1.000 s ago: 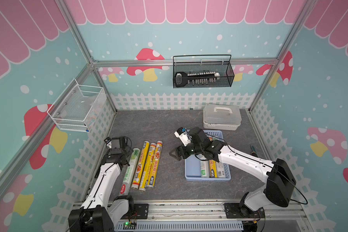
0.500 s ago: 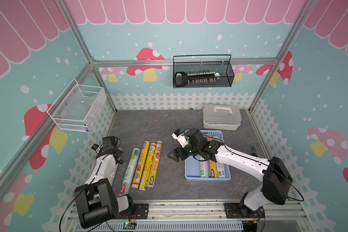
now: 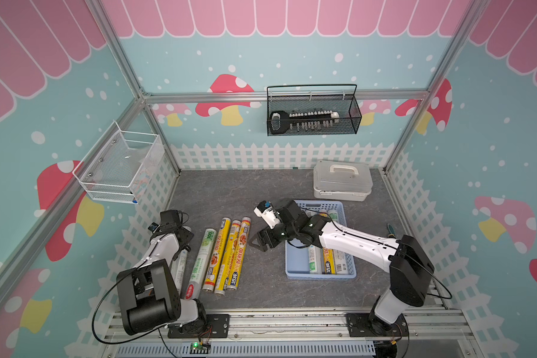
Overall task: Put the plastic wrap into the basket
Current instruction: Move the plastic wrap to the center of the board.
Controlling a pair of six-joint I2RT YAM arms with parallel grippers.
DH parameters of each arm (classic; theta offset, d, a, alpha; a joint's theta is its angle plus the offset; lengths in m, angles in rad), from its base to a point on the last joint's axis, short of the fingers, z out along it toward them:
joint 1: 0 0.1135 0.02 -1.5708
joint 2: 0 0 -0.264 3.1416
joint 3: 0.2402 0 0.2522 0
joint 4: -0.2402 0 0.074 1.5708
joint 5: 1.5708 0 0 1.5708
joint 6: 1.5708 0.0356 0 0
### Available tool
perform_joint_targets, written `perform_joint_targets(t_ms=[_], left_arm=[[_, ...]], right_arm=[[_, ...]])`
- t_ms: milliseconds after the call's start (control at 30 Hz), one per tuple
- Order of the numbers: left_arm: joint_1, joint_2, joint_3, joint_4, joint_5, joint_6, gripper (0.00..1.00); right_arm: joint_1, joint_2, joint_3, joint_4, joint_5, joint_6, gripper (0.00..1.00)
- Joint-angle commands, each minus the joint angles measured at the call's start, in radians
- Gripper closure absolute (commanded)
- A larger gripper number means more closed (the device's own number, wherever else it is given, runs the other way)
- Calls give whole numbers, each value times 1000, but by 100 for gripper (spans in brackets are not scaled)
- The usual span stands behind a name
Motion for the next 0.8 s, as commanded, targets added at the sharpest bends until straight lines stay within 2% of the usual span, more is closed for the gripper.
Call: perform_joint_targets(t_ms=[0, 100, 200, 367, 467, 600, 767], left_arm=[[1, -34, -51, -29, 76, -38, 22], [-6, -49, -65, -30, 84, -32, 20], [-24, -56, -77, -39, 82, -33, 12], [-52, -45, -85, -54, 41, -14, 11], [-58, -20, -73, -52, 35, -8, 12], [-64, 55, -28, -50, 77, 25, 12], [-74, 132, 11, -49, 72, 67, 10]], right_arm=[[43, 88, 100, -54, 52, -4, 11], [81, 174, 190, -90, 159, 42, 11], [119, 268, 259, -69, 251, 65, 11], [159, 422, 443, -98, 222, 74, 11], [166, 478, 500, -103, 193, 87, 11], [164, 500, 513, -103, 188, 93, 10], [163, 489, 494, -116, 187, 78, 9]])
